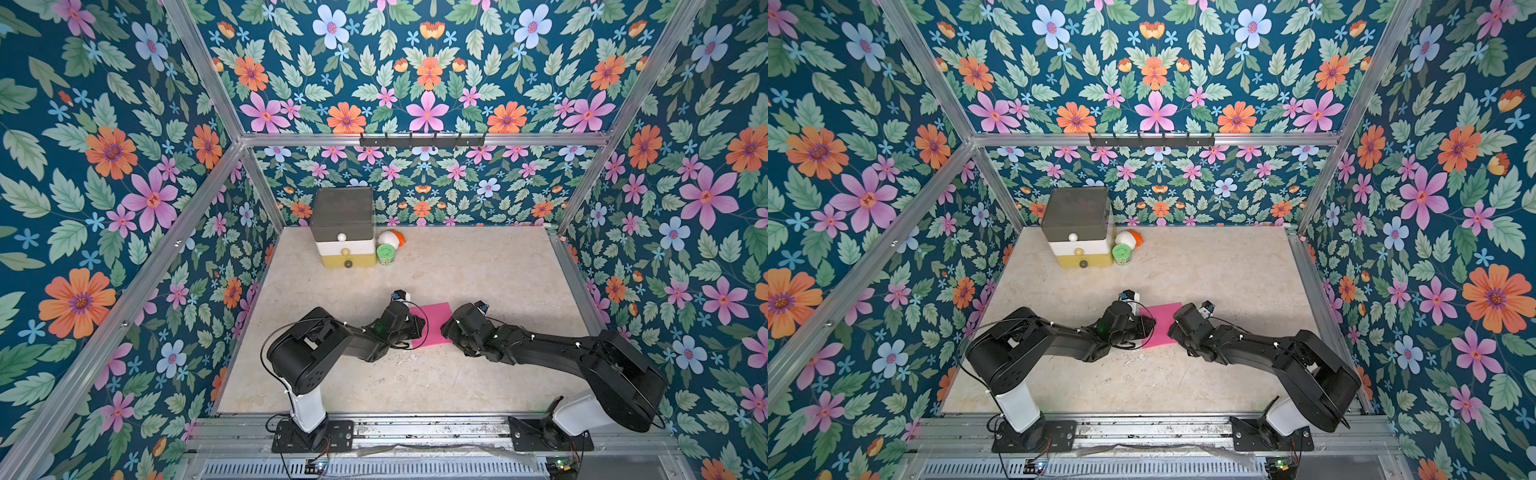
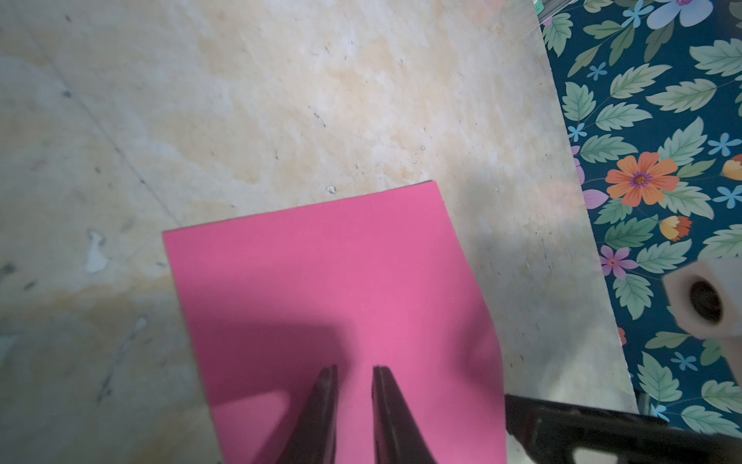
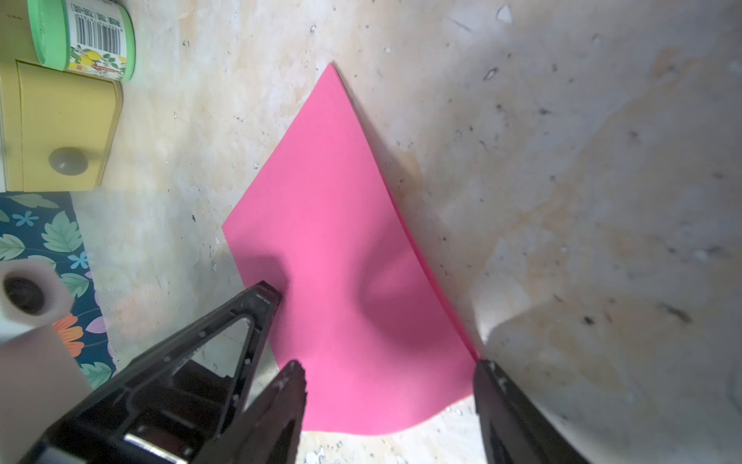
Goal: Fold the square paper diagonally
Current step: Pick up the paper from the center of the board.
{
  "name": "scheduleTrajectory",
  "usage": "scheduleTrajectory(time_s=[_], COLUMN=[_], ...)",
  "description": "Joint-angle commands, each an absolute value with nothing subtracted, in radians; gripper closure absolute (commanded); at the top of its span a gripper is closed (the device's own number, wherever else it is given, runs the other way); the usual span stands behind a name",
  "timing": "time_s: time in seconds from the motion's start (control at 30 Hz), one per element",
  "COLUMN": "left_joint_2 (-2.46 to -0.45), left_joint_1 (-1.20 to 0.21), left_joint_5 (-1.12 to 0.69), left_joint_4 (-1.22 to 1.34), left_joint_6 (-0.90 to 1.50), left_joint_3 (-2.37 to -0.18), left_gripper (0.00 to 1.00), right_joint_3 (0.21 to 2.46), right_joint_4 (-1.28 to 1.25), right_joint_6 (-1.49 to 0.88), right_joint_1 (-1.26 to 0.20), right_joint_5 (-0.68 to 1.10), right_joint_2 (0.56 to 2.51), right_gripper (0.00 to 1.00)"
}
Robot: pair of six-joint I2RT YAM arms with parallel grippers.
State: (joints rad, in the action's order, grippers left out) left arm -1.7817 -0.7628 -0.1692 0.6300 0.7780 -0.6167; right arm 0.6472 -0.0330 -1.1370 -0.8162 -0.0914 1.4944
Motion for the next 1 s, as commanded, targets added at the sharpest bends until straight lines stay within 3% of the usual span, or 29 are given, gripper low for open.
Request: scheduleTrajectory(time_s=[0.0,0.37,0.77,0.97], left_joint_2=[-1.784,-1.777,-1.775,-1.775], left_joint_1=[-0.763,-0.763,-0.762,-0.762], left_joint_5=[-0.170,-0.170,-0.170,-0.169], left_joint_4=[0.566,0.566,0.556,0.549], left_joint_6=[0.777,0.776,0.775,0.772], left_joint_3=[-0.609,-0.604,-0.611,-0.619], left_gripper=[0.77,0.77,0.77,0.77], right_joint_3=[0.651,0.639,0.528,0.590], right_joint_4=[-0.053,-0.154,-0.541,-0.525], right_joint_6=[-1.110,-1.085,-1.019,-0.973], right_joint_1=[-0.816,-0.809,-0.723,-0.721], right_joint_5=[-0.111,-0.076,0.123,0.175], right_joint_2=[1.491,1.491,1.477,1.532], right_gripper=[0.30,0.31,0.31,0.32])
